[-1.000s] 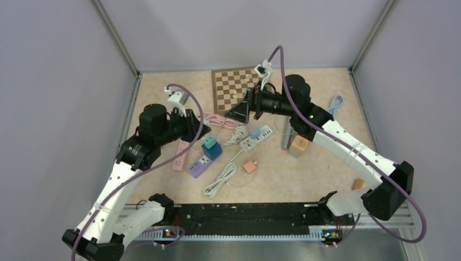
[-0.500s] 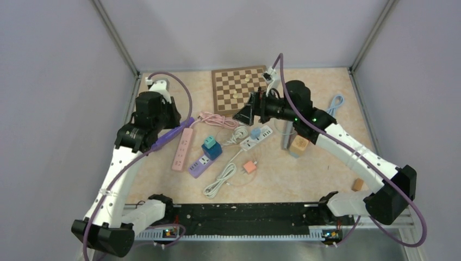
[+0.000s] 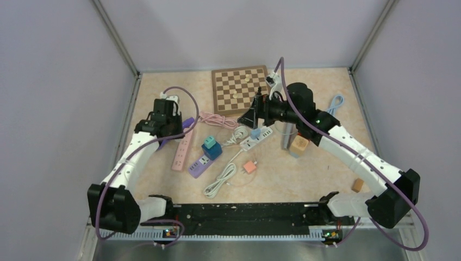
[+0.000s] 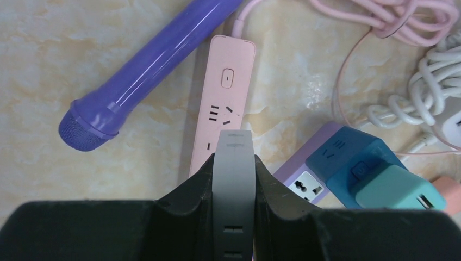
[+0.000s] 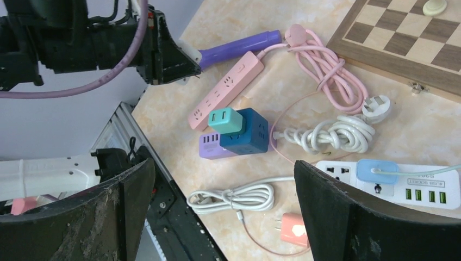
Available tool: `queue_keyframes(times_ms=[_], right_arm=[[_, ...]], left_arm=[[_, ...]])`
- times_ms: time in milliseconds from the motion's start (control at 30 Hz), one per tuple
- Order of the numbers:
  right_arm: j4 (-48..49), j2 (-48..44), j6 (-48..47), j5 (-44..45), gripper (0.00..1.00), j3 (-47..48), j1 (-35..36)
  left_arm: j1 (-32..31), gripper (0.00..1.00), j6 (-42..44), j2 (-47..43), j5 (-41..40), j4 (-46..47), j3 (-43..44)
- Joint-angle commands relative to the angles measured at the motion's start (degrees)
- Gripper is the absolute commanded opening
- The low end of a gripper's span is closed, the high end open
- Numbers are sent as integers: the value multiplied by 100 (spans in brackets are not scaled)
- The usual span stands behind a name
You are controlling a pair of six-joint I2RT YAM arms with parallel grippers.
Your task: Insert the plug
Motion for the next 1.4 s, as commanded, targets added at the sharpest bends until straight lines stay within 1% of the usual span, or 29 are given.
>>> queue_keyframes(times_ms=[0, 200, 300, 433, 500, 633, 967, 1133, 1367], right_arm=[[-20, -44, -95, -31, 95, -40, -83], [-20, 47, -65, -48, 94, -44, -92], [-37, 68, -58, -8, 94, -51, -100], [-51, 92, -38, 41, 94, -44, -92], [-64, 112, -21, 63, 94, -43, -100], [-64, 151, 27, 93, 94, -36, -103], [-64, 256, 44, 87, 93, 5, -125], [-64, 330, 43, 48, 93, 34, -144], [-62, 422, 36, -9, 93, 62, -166]], left_arm=[[41, 0, 169, 259, 3, 804, -266], [198, 0, 770, 774, 17, 1167, -361], [291, 0, 989, 1026, 70, 1165, -337], [413, 0, 1188, 1393, 208, 881, -195], [475, 0, 1362, 1589, 459, 588, 17], [490, 0, 1446, 1904, 593, 297, 275], [490, 0, 1375, 2055, 687, 514, 245], [490, 0, 1326, 2105, 328, 540, 184], [490, 0, 1260, 1942, 313, 803, 68]])
